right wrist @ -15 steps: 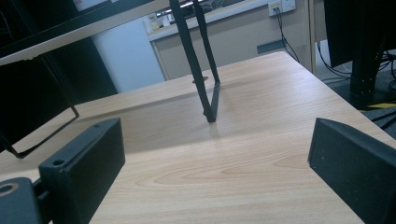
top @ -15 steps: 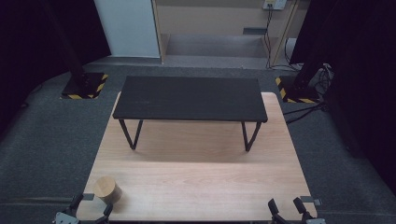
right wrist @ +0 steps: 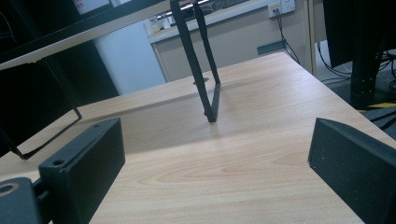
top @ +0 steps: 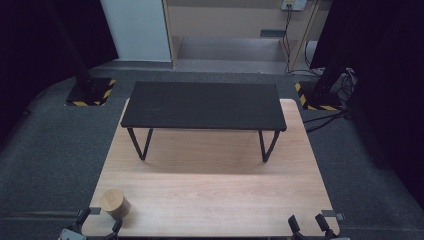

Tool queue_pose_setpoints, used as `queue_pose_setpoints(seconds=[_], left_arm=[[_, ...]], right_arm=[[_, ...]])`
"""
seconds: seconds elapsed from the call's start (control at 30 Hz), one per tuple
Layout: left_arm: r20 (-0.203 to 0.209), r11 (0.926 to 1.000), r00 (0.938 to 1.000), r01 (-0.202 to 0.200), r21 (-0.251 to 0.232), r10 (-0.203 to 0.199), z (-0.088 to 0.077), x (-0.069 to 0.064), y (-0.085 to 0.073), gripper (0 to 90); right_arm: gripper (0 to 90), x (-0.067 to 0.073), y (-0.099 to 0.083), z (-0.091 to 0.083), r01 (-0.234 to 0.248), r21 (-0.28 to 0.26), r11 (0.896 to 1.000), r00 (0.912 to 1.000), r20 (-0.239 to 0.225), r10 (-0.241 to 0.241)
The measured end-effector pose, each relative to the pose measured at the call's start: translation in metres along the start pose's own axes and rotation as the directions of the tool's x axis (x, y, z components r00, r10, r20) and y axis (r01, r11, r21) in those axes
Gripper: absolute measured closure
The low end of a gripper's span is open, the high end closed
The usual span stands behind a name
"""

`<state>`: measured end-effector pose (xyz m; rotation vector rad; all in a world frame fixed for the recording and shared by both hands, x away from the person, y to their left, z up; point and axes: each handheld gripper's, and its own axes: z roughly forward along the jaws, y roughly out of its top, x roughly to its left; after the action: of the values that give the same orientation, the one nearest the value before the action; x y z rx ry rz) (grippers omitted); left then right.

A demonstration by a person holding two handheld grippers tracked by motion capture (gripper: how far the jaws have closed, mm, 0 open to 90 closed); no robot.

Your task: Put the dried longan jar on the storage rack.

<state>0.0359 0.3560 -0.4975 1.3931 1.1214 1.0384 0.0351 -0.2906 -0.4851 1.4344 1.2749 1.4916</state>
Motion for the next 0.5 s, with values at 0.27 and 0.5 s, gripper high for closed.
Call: queue_pose_setpoints(seconds=[0.27,0.5], left_arm=[[-0.003,0.9995,0.9999,0.01,0.029,-0.01,0.009,0.006,-0.007,0.0],[0.011,0.9976,0.9999,0.006,0.069,-0.007,0.026,0.013,-0.013,0.1]], right_arm=[[4.0,-0.001,-0.001,0.0,-0.004,0.008,1.0,1.0,0.007,0.004],[4.0,-0.002,-0.002,-0.001,-0.004,0.016,1.0,0.9999,0.015,0.004]])
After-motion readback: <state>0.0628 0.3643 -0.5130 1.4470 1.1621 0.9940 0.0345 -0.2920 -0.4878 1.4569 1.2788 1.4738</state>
